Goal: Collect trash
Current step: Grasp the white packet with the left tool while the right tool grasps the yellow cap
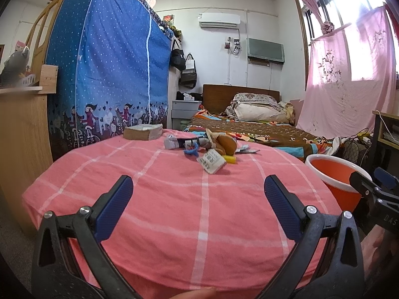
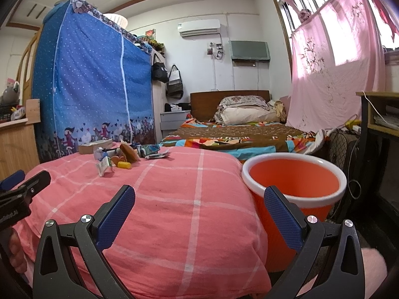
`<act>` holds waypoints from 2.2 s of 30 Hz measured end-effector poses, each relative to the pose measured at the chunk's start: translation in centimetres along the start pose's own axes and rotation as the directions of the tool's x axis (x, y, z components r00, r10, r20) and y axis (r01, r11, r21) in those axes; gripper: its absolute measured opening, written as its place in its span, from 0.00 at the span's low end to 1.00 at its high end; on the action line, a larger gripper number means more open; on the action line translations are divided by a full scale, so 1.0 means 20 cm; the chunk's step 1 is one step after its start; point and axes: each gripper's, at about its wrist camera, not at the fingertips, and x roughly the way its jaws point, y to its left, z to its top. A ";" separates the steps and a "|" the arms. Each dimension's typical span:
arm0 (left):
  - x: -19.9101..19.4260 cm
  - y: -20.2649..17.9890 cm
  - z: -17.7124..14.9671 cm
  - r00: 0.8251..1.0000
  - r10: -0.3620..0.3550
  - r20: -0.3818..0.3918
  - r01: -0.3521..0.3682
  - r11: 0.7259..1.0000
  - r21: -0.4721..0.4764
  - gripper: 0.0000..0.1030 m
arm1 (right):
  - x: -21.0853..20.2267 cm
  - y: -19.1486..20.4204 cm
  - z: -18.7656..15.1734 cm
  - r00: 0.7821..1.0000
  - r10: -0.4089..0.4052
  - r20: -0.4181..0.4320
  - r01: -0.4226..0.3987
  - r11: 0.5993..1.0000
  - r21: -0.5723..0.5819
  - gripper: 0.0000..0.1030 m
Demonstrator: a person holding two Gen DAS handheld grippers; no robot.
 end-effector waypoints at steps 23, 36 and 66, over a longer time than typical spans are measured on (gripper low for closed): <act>0.32 -0.01 0.36 0.982 0.005 0.190 -0.016 0.998 0.053 1.00 | 0.44 0.05 0.43 0.970 0.158 0.184 -0.135 0.982 -0.133 1.00; 0.53 -0.03 0.32 0.996 -0.056 -0.062 0.059 0.997 0.044 0.98 | 0.66 0.04 0.38 0.964 0.248 0.092 -0.239 0.966 -0.102 0.96; 0.77 0.07 0.15 0.866 -0.216 -0.451 0.148 0.972 -0.181 0.19 | 0.98 0.35 0.18 0.788 0.456 -0.414 -0.523 0.850 -0.059 0.27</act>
